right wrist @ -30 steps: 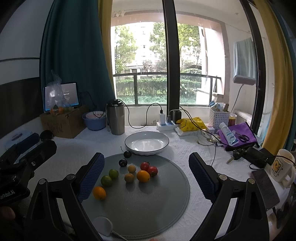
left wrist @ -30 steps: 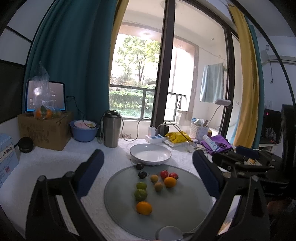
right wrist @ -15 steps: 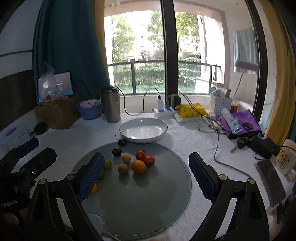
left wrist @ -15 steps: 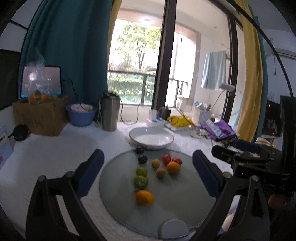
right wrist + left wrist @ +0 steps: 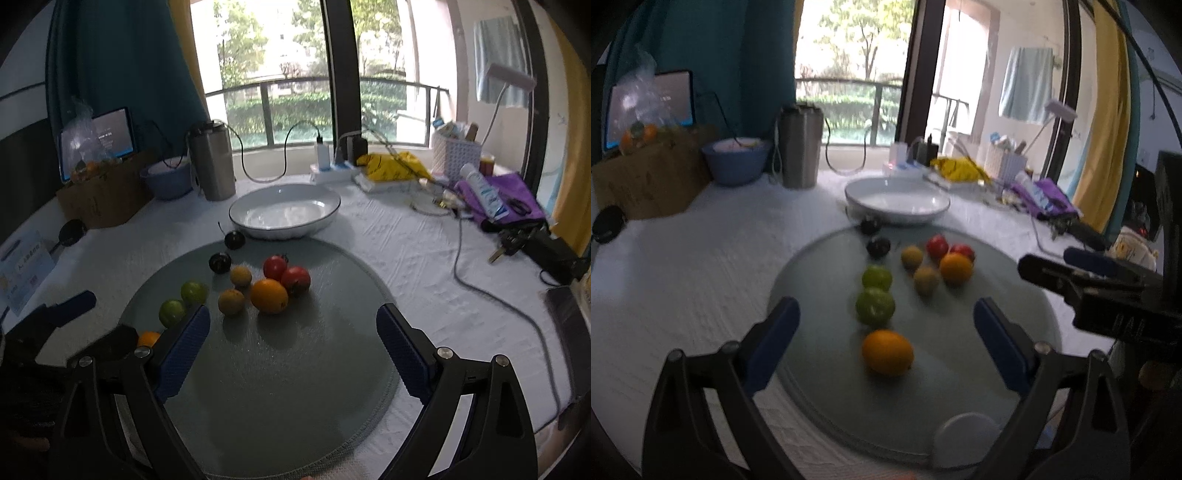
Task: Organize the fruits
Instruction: 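Grasp the large orange with the left gripper while the right gripper moves toward a green lime, then grasp the green lime with the right gripper while the left gripper lifts the orange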
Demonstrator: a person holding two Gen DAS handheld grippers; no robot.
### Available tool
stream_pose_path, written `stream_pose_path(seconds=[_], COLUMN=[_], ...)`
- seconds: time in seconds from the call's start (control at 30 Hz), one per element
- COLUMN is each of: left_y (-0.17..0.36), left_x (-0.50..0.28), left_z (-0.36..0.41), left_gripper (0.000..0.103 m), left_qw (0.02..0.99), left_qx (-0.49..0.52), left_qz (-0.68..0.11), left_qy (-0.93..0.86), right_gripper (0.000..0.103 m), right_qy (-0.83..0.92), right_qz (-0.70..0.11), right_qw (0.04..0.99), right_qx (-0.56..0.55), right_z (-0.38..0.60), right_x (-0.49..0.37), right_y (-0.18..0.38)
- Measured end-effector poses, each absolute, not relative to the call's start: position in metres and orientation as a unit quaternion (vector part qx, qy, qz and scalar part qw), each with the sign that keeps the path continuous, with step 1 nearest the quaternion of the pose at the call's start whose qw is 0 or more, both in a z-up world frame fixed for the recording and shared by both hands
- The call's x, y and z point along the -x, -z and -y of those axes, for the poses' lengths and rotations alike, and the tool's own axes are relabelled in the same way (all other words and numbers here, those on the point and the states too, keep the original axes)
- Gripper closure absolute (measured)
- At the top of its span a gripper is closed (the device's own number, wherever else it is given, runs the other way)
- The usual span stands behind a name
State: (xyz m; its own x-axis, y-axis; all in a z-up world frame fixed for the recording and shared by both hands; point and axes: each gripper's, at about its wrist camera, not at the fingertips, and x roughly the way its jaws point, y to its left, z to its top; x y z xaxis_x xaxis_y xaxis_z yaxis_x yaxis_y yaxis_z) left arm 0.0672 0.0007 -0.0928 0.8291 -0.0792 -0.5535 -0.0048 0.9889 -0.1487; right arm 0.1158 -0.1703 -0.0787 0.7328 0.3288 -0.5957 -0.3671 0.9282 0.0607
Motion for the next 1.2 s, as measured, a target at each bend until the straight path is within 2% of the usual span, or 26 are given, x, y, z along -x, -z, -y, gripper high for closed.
stream_pose_path(seconds=[0.13, 0.33, 0.4, 0.5, 0.9, 1.2], left_y=[0.109, 0.123, 0.127, 0.127, 0.114, 0.114], left_x=[-0.077, -0.084, -0.087, -0.088, -0.084, -0.079], left_z=[-0.002, 0.001, 0.000, 0.000, -0.043, -0.082], left_gripper=[0.021, 0.043, 0.057, 0.064, 0.064, 0.064], left_qw=[0.941, 0.926, 0.921, 0.920, 0.928, 0.930], left_qx=[0.082, 0.080, 0.082, 0.084, 0.110, 0.135], left_qz=[-0.328, -0.369, -0.380, -0.381, -0.355, -0.341], left_qy=[0.025, 0.026, 0.027, 0.034, 0.003, -0.022], right_gripper=[0.011, 0.021, 0.024, 0.029, 0.043, 0.048], right_qy=[-0.201, -0.230, -0.241, -0.254, -0.299, -0.329], right_qz=[-0.333, -0.357, -0.360, -0.364, -0.379, -0.394], right_qw=[0.921, 0.905, 0.900, 0.895, 0.874, 0.854], right_qx=[0.030, 0.030, 0.036, 0.038, 0.059, 0.082], right_z=[0.165, 0.155, 0.149, 0.142, 0.101, 0.055], right_x=[-0.125, -0.135, -0.137, -0.139, -0.144, -0.144], right_y=[0.088, 0.097, 0.099, 0.100, 0.102, 0.109])
